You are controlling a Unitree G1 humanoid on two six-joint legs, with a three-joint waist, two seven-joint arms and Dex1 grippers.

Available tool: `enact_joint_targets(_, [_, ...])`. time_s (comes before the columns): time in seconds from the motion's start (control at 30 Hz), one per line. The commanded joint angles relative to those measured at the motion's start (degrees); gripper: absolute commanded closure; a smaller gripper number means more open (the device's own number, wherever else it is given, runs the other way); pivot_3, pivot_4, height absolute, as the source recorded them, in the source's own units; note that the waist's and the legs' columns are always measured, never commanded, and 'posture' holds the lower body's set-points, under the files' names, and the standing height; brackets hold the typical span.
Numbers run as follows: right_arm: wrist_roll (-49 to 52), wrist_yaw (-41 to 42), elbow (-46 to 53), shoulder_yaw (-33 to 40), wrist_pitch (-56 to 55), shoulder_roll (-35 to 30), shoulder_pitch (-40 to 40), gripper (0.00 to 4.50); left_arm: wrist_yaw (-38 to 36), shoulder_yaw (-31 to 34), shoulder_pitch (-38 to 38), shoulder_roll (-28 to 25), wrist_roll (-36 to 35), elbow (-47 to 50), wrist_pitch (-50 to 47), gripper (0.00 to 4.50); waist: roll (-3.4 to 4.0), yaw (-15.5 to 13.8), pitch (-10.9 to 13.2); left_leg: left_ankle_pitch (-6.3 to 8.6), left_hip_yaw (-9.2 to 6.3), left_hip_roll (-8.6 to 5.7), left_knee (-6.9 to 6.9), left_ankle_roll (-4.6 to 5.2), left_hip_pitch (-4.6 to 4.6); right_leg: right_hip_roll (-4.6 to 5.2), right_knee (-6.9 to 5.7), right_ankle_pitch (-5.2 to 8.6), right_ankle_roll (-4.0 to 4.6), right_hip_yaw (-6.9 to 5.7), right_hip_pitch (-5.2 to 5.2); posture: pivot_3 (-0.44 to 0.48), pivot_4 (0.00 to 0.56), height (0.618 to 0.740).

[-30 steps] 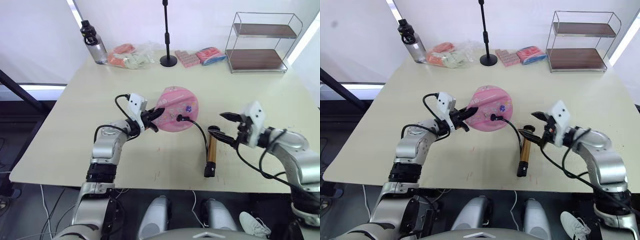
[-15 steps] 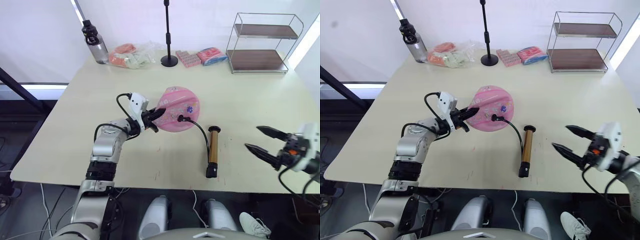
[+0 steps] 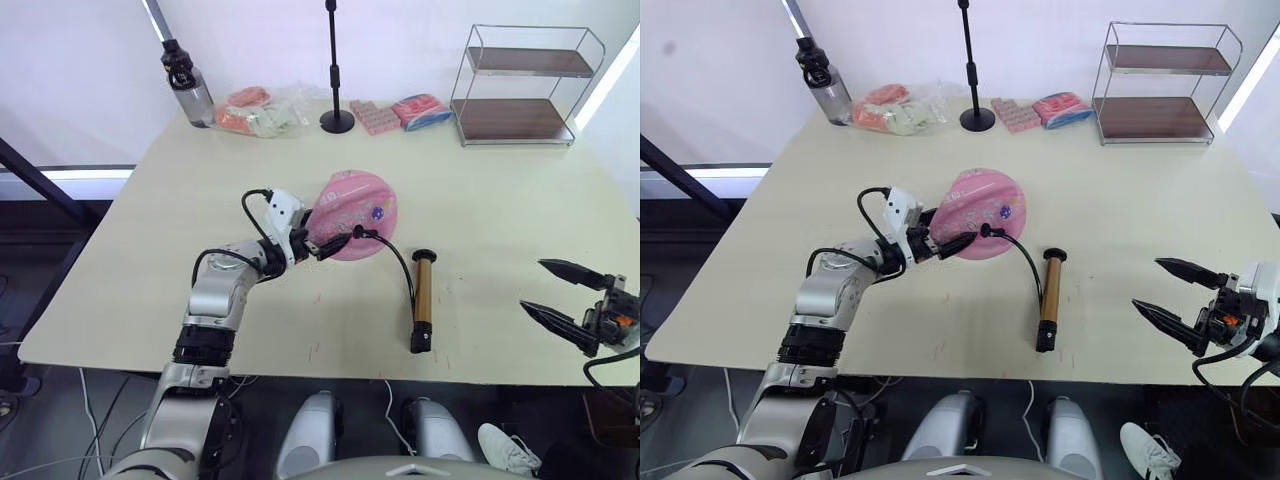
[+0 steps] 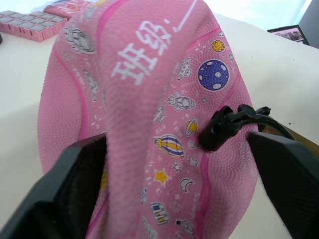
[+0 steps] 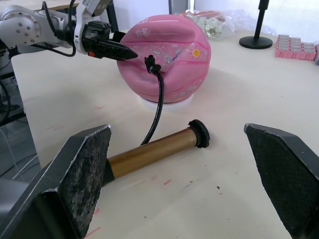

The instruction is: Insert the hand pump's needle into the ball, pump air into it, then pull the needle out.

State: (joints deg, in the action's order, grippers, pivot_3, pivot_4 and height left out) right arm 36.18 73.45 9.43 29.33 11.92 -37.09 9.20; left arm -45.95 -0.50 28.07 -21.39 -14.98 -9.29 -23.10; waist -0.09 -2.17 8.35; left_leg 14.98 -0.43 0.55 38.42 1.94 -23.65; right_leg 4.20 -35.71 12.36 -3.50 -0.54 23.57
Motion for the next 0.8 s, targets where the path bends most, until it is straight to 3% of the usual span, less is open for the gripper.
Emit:
enact_joint_targets(0.03, [1.7,0.9,0.0,0.4,-1.9,-0.2,0.3,0.00,-0.1,0.4,-0.5,-0.9,-1.4,4.3,-1.1,0.07,-0.07,0.0,0.1,0.00,0.00,0.01,0.00,0.00,0.00,-0.01,0.00,-0.01,0.00,0.00,0.00,0.000,0.150,0.740])
enact_joint_targets(0.47, [3.3,3.0,-0.6,-0.2,-6.1,0.8,1.2,0.00,2.8,4.7,-2.4,-4.4,-6.3,16.8,-6.8,0.07,-0.22,0.4,0.8,0.00,-0.02,0.03,0.00,-0.01,-0.02,-0.02,-0.02,-0.14,-0.20,0.02,0.03,0.000,0.150,0.740])
enact_joint_targets(0.63, [3.8,3.5,-0.8,-0.6,-7.0,0.3,1.2,0.00,3.0,8.2,-6.6,-7.1,-10.0,23.3,-9.4,0.07,-0.22,1.3,0.8,0.00,-0.02,0.04,0.00,-0.01,-0.01,-0.02,-0.03,-0.14,-0.20,0.04,0.03,0.000,0.150,0.740])
enact_joint_targets(0.8, [2.8,3.7,-2.7,-1.6,-8.3,0.5,0.0,0.00,-1.8,11.8,-14.4,-10.4,-13.9,25.3,-7.5,0.07,-0.21,1.5,0.9,-0.01,0.10,0.07,0.00,-0.01,0.11,-0.04,-0.14,-0.13,-0.18,0.15,0.02,0.000,0.150,0.740])
